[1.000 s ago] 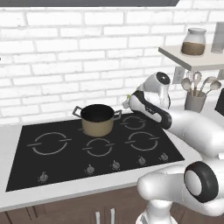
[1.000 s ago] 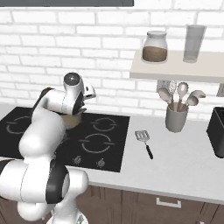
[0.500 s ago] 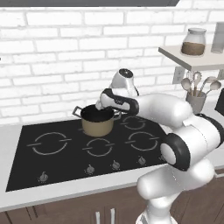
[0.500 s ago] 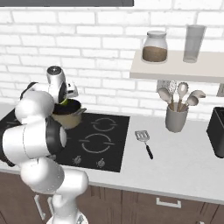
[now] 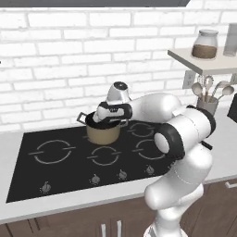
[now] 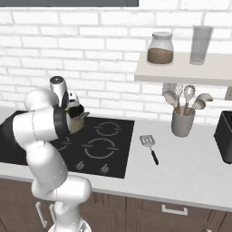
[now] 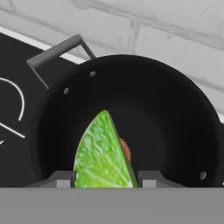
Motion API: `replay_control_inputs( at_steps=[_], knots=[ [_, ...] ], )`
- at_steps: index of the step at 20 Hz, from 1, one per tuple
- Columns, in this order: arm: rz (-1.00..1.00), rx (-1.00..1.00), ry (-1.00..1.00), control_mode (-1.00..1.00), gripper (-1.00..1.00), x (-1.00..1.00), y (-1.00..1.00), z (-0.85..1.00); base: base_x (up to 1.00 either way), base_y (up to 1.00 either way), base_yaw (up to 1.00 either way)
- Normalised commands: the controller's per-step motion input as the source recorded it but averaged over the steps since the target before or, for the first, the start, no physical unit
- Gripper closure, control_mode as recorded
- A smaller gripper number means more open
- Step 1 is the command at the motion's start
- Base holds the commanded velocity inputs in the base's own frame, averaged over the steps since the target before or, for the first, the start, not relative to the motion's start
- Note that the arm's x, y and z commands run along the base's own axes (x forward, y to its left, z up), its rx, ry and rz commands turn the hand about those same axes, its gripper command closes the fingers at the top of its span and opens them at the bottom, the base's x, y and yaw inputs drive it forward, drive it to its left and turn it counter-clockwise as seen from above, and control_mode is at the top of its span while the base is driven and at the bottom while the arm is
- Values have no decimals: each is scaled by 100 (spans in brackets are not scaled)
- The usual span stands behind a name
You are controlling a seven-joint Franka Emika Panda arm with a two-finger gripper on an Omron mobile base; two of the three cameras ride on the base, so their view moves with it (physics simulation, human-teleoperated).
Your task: Put the onion and lemon wedge in the pot. Retrieve the spatula and lightly stir the vegetables in the pot.
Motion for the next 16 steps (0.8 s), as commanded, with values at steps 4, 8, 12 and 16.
replay_control_inputs(
  at_steps=[4, 8, 12, 16],
  knots=[
    [0, 0, 0, -100, 100, 46, 0, -48, 0, 0, 0],
    [0, 0, 0, -100, 100, 36, 1, -27, 0, 0, 0],
    [0, 0, 0, -100, -100, 12, 0, -6, 0, 0, 0],
    [0, 0, 0, -100, -100, 5, 0, 0, 0, 0, 0]
  ],
)
